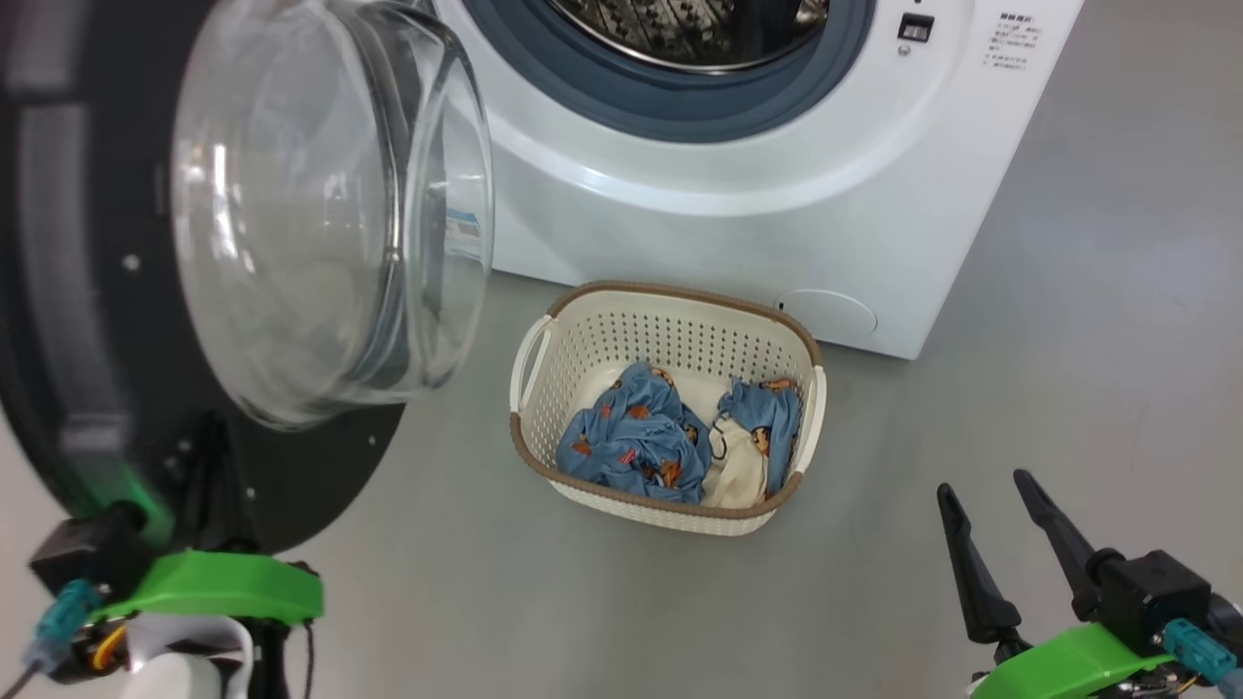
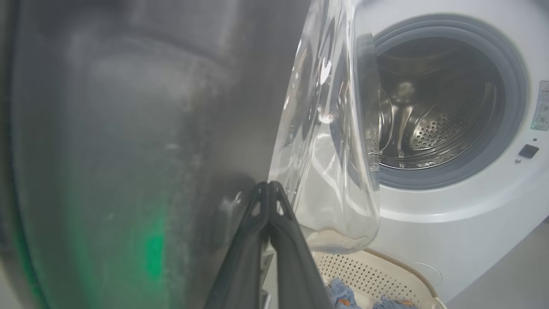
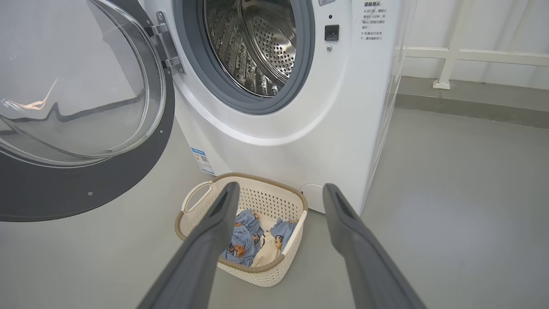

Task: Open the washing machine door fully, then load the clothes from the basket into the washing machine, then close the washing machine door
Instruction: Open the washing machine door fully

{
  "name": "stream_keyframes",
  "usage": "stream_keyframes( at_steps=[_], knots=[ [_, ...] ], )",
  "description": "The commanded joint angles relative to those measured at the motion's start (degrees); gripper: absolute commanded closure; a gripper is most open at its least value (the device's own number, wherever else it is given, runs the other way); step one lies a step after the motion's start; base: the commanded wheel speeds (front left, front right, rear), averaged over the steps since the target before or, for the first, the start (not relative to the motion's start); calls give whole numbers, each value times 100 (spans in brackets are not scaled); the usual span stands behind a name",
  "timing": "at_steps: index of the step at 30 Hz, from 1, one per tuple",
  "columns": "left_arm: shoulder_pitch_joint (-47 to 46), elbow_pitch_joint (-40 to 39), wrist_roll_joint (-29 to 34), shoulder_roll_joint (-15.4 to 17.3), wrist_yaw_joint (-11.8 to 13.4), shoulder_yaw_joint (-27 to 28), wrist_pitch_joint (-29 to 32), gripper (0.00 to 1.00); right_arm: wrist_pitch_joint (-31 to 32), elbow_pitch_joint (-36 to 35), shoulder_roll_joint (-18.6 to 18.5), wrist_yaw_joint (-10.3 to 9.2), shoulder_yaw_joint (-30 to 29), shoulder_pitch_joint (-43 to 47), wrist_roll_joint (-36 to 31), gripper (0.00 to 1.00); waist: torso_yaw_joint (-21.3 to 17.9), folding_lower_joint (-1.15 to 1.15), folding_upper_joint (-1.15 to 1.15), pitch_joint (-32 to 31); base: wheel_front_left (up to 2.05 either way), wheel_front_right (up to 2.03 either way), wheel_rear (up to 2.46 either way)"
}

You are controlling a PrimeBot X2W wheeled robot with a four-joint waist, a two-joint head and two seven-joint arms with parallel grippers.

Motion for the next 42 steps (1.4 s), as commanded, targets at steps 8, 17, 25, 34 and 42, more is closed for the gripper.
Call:
stream_keyframes(
  at_steps=[8, 17, 25, 34, 42],
  knots=[
    [-174, -206, -49, 210, -10, 1086, -40, 100, 211, -427, -224, 57, 122, -246, -65, 0, -27, 0, 0, 433, 0, 0, 0],
    [-555, 48, -28, 241, -222, 1888, -40, 100, 460, -735, -425, 57, 47, -229, -116, 0, 11, 0, 0, 798, 0, 0, 0],
    [-1052, 416, 22, 323, -396, 2550, -40, 100, 688, -1028, -584, 57, -12, -220, -143, 0, 64, 0, 0, 1092, 0, 0, 0],
    [-1433, 727, 161, 409, -597, 3053, -40, 100, 832, -1229, -674, 57, -78, -172, -155, 0, 101, 0, 0, 1241, 0, 0, 0],
    [-1566, 761, 444, 289, -710, 3271, -40, 100, 883, -1276, -685, 57, -82, -152, -161, 0, 119, 0, 0, 1258, 0, 0, 0]
  ],
)
